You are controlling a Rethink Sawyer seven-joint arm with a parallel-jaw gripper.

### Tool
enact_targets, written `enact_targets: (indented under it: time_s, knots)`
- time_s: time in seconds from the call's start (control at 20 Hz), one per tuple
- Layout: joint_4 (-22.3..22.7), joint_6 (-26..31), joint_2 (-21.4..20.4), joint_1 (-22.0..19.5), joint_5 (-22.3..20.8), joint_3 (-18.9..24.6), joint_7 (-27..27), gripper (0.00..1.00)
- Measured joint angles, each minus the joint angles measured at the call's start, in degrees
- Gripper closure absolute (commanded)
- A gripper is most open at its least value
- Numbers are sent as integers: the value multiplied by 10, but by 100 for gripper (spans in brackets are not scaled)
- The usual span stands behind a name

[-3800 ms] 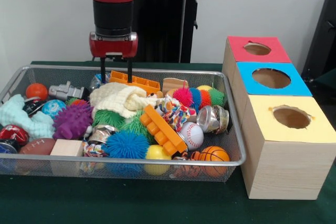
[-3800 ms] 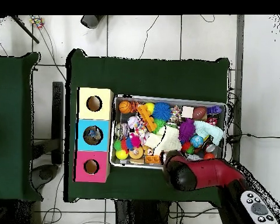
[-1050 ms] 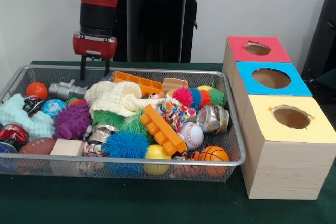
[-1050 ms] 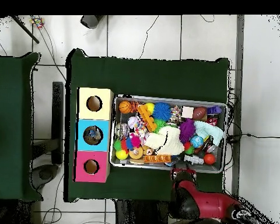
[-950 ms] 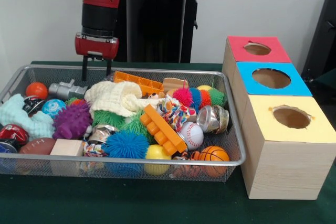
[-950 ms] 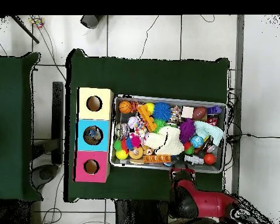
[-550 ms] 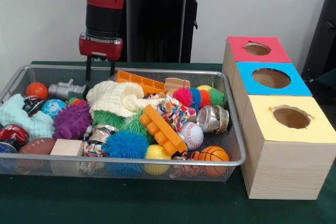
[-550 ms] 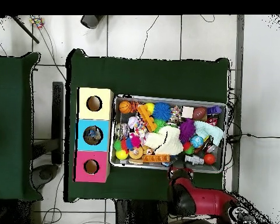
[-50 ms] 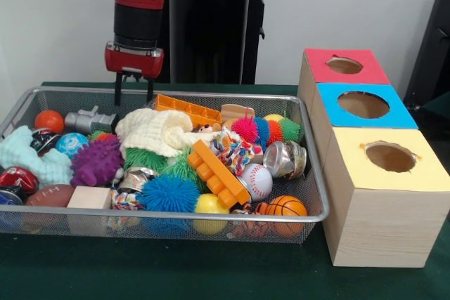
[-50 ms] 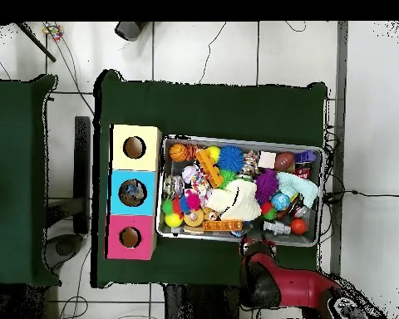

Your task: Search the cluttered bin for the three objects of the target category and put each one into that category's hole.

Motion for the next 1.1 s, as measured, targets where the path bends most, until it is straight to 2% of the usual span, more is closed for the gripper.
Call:
enact_targets:
  time_s: [0.25,0.75,1.1]
  knots:
    - [7,0,-2,8,16,0,0,0]
    - [24,0,-1,69,74,-5,0,0]
    - [34,0,1,90,95,-8,0,0]
